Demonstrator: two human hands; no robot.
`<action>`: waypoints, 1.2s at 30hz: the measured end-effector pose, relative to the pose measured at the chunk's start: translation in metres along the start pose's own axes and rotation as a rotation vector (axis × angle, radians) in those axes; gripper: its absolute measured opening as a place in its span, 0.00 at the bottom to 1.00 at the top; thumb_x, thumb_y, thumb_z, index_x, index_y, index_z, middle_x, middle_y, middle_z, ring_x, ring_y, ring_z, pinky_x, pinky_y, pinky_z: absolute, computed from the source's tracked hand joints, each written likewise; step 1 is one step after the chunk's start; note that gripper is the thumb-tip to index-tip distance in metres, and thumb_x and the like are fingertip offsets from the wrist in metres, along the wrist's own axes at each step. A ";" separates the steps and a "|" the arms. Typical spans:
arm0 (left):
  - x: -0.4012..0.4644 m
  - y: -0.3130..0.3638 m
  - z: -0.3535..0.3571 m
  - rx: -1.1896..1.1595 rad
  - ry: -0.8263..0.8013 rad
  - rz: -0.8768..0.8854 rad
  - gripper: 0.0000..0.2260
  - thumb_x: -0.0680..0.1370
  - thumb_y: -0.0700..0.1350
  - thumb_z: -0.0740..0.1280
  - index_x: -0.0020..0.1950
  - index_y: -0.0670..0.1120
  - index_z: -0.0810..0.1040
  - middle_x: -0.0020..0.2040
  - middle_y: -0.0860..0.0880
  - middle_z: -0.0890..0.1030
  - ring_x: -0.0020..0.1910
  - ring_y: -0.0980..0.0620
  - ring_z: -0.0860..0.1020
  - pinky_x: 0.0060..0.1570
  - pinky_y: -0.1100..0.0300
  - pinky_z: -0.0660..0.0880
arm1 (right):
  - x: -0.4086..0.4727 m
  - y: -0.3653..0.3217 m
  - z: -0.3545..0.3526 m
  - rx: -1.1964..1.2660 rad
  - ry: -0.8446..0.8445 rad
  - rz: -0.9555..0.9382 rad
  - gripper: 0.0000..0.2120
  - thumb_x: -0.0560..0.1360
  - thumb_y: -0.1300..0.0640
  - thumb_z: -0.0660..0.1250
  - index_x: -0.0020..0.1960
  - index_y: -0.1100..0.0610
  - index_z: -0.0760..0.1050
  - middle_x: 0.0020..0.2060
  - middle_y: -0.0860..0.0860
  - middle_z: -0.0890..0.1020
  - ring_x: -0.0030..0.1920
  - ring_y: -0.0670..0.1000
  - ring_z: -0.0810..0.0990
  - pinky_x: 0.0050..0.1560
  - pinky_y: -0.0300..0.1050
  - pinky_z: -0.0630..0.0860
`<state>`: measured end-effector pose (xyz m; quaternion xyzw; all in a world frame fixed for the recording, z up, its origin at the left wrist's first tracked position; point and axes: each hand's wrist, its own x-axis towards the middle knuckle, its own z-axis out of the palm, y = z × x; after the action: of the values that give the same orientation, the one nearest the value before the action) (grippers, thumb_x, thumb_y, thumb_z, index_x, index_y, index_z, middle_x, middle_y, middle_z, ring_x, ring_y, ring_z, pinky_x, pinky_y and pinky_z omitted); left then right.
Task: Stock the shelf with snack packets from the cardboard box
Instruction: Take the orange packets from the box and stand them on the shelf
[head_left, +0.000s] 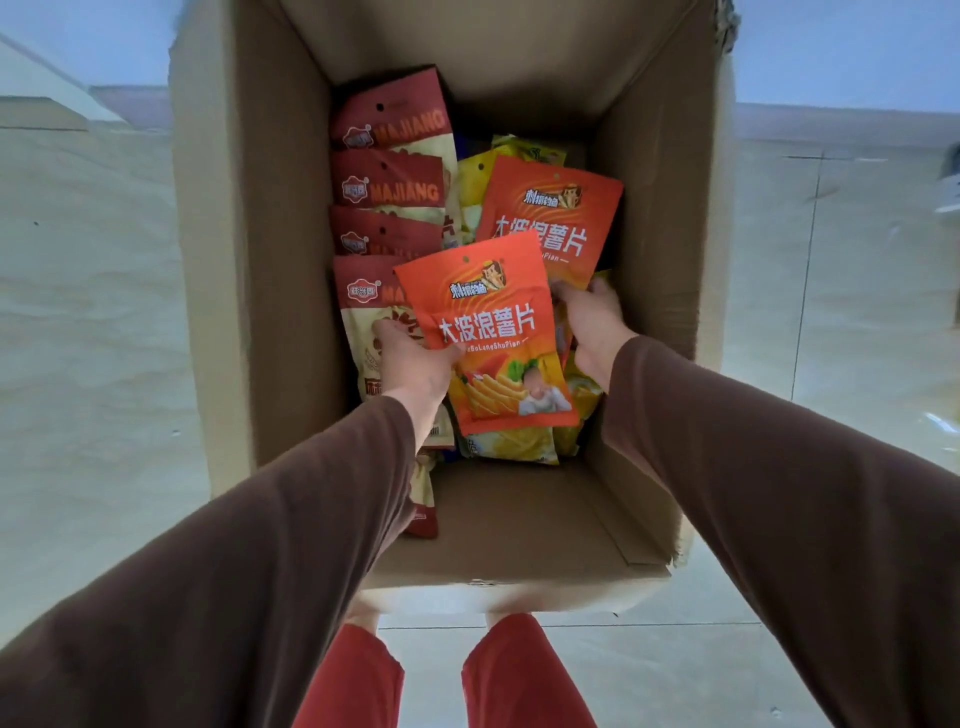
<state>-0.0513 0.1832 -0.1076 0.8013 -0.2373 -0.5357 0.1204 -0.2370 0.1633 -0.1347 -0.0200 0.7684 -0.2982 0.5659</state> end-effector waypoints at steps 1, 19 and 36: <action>-0.003 -0.001 0.002 -0.033 -0.016 -0.038 0.25 0.73 0.42 0.77 0.62 0.46 0.65 0.55 0.47 0.78 0.50 0.48 0.80 0.54 0.49 0.80 | -0.004 0.000 0.000 0.037 -0.020 0.016 0.14 0.79 0.53 0.71 0.62 0.52 0.74 0.51 0.54 0.86 0.45 0.55 0.87 0.47 0.54 0.85; -0.198 0.101 -0.092 -0.461 -0.641 -0.022 0.24 0.79 0.50 0.72 0.73 0.48 0.72 0.67 0.41 0.79 0.64 0.38 0.79 0.60 0.39 0.77 | -0.257 -0.122 -0.105 0.290 -0.078 -0.186 0.07 0.83 0.54 0.65 0.59 0.52 0.78 0.43 0.47 0.87 0.41 0.49 0.88 0.39 0.46 0.83; -0.682 0.313 -0.034 0.143 -1.185 0.729 0.24 0.75 0.45 0.76 0.69 0.47 0.74 0.60 0.44 0.83 0.58 0.42 0.83 0.59 0.43 0.79 | -0.680 -0.222 -0.438 0.692 0.527 -0.654 0.12 0.74 0.54 0.77 0.55 0.53 0.81 0.44 0.48 0.88 0.44 0.51 0.87 0.48 0.49 0.84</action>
<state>-0.3129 0.2598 0.5926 0.2492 -0.5515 -0.7910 0.0897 -0.4471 0.4221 0.6345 0.0049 0.6950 -0.6891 0.2051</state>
